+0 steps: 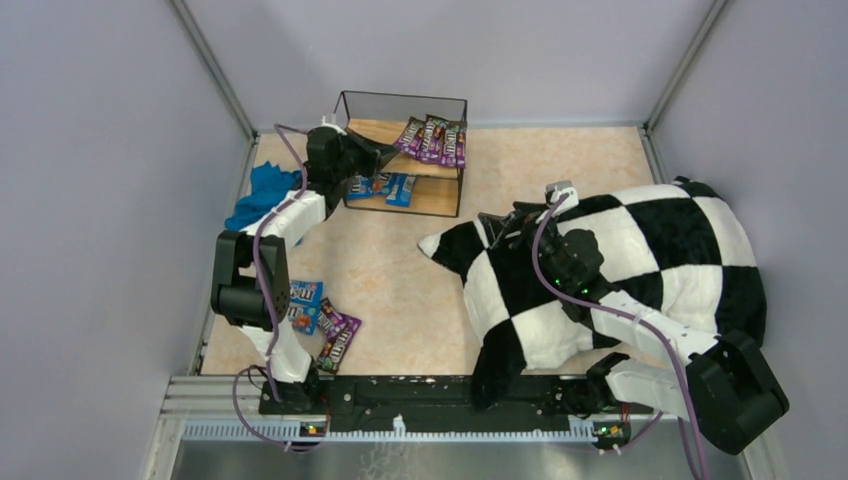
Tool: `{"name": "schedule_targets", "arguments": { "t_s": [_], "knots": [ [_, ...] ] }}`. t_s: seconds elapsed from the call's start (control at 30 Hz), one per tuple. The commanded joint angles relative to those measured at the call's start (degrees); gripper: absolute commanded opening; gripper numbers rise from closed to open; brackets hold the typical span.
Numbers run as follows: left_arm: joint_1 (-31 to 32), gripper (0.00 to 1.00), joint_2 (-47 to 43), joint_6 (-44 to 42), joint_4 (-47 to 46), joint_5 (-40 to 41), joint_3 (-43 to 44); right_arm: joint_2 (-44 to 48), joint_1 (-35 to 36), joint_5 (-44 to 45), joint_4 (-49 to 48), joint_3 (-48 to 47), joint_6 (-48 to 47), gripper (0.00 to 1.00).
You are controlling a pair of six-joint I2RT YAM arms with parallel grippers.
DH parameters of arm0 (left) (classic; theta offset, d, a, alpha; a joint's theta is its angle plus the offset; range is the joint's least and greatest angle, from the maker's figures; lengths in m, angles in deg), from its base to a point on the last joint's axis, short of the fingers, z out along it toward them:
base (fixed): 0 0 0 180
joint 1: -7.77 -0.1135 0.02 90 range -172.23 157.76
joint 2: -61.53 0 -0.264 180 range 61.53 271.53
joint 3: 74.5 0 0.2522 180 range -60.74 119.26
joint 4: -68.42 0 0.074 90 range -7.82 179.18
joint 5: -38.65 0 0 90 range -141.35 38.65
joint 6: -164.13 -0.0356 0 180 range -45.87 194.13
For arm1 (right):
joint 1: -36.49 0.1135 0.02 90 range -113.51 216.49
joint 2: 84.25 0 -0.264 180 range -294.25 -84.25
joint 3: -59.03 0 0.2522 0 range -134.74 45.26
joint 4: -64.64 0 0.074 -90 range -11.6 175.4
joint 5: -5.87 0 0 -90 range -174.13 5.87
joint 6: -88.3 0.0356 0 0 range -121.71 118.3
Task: Place and organize the candy bags onto the shelf
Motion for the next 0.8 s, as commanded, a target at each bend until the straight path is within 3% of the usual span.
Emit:
{"name": "schedule_targets", "arguments": {
  "t_s": [0.0, 0.27, 0.4, 0.5, 0.77],
  "knots": [
    [-0.42, 0.00, -0.86, 4.77, -4.51, -0.43, -3.18, 0.14, -0.54, -0.64, -2.96, -0.50, -0.06, 0.99],
    [-0.42, 0.00, -3.74, 4.76, -5.24, 3.05, -6.87, 0.05, -0.52, -0.84, -3.10, -0.54, 0.02, 0.99],
    [-0.42, 0.33, -4.87, 2.60, -3.75, 3.43, -6.48, -0.42, -0.54, -1.07, -2.95, -0.91, 0.05, 0.99],
    [-0.42, 0.49, -5.53, 0.91, -2.73, 3.09, -6.18, -0.67, -0.58, -0.98, -2.58, -1.25, 0.04, 0.99],
    [-0.51, 0.68, -6.46, -2.45, 2.35, -0.12, -5.13, -1.02, -0.52, -0.90, -2.41, -1.35, 0.08, 0.99]
  ]
}}
